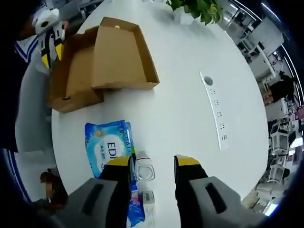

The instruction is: Operate the shoe box by opening the lid, removing the specified soft item, and placing it in the target area until the item is outside and the box remains undamaged.

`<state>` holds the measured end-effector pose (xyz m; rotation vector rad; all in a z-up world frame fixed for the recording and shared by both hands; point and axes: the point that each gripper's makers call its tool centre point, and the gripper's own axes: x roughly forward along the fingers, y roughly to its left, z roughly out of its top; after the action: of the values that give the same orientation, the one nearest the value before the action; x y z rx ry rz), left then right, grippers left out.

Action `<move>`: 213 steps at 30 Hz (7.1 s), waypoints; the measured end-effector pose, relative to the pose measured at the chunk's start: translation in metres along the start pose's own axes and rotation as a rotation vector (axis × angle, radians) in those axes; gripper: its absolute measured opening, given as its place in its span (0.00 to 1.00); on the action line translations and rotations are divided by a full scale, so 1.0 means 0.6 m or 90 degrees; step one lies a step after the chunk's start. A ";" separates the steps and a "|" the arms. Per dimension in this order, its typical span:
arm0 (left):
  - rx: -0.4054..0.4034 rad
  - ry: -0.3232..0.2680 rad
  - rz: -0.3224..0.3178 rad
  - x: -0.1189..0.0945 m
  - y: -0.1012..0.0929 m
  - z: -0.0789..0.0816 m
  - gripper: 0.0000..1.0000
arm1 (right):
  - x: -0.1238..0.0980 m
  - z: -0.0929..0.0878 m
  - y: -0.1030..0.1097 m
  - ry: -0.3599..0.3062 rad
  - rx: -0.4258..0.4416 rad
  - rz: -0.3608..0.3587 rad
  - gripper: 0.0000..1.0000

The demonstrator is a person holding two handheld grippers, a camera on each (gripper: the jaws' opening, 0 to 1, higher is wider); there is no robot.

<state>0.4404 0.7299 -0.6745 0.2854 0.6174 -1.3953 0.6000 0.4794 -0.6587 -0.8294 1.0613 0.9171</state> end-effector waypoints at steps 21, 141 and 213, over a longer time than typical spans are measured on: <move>-0.040 -0.019 0.158 -0.124 0.039 -0.052 0.17 | -0.007 0.133 0.096 -0.137 0.084 -0.047 0.16; -0.221 0.038 0.439 -0.226 0.092 -0.212 0.03 | 0.054 0.222 0.038 -0.270 0.506 -0.077 0.00; -0.211 0.024 0.465 -0.226 0.091 -0.211 0.03 | -0.058 0.187 0.209 -0.426 0.396 -0.216 0.00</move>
<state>0.4565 0.9190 -0.7107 0.2371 0.6739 -0.5772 0.5168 0.6215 -0.6097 -0.1387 0.5307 0.4648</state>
